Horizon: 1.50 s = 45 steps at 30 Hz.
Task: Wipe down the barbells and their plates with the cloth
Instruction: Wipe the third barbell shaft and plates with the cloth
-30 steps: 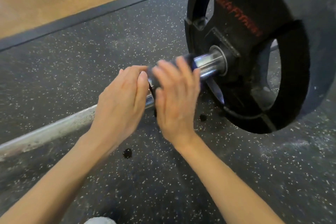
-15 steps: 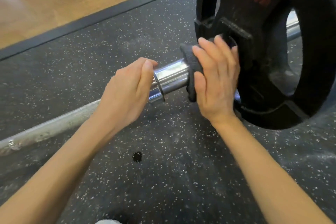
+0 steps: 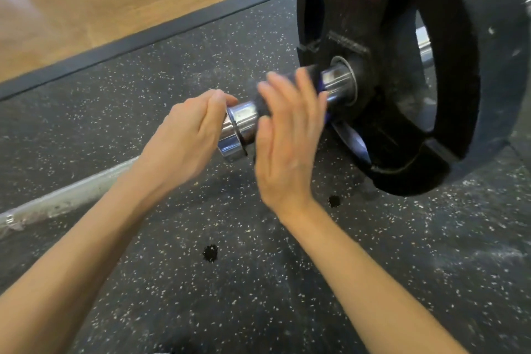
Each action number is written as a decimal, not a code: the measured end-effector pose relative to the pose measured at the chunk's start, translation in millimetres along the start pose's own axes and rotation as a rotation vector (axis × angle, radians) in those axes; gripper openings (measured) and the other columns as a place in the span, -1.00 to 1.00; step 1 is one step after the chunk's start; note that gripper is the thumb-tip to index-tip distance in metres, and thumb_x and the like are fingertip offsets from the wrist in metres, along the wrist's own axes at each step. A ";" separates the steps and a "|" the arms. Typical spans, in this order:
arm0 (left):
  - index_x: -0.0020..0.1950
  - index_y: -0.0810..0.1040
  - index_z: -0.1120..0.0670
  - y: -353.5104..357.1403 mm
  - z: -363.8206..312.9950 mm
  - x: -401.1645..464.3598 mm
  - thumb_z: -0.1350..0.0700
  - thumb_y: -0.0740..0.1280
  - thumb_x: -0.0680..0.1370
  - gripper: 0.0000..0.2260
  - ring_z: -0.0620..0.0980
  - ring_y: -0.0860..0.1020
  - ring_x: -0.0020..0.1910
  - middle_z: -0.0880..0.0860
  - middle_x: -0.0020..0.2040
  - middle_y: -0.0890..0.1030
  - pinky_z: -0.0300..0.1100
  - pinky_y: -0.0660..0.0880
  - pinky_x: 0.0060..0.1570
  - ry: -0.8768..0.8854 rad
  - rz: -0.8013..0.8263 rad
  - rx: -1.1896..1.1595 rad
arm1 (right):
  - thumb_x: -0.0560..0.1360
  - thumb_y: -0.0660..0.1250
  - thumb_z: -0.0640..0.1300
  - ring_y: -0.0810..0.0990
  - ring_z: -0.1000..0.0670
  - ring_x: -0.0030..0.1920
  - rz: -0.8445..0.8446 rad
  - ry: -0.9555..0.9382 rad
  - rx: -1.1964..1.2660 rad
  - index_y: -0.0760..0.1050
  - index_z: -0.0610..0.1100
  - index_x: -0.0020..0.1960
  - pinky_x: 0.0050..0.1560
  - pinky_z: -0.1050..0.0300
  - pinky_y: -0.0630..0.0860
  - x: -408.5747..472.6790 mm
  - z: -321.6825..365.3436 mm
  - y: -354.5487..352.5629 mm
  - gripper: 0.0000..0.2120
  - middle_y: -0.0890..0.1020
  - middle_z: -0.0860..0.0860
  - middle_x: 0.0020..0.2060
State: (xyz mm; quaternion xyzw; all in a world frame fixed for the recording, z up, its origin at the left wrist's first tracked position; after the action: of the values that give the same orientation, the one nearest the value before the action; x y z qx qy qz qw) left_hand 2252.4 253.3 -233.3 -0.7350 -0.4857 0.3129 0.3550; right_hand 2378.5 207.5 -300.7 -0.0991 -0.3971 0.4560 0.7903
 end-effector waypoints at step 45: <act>0.20 0.54 0.17 26.9 -24.9 -40.5 0.11 -0.05 0.74 -0.63 0.01 0.45 0.02 0.12 0.06 0.61 -0.06 0.27 0.36 -0.043 -0.252 0.097 | 0.66 0.09 -0.10 0.41 -0.12 0.40 0.196 -0.140 -0.307 0.56 -0.17 0.26 0.53 -0.03 0.13 -9.3 -0.4 -53.5 -0.67 0.60 -0.08 0.24</act>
State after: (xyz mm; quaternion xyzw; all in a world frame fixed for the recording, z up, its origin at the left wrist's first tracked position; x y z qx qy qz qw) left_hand 2272.2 202.5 -237.1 -0.6431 -0.5660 0.3045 0.4162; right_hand 2410.7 170.0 -278.2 -0.2248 -0.5045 0.4706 0.6881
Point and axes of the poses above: each hand's wrist, its own x-axis towards the middle knuckle, its own y-axis out of the palm, z = x × y, the point moved 1 cm from there along x, towards the middle knuckle
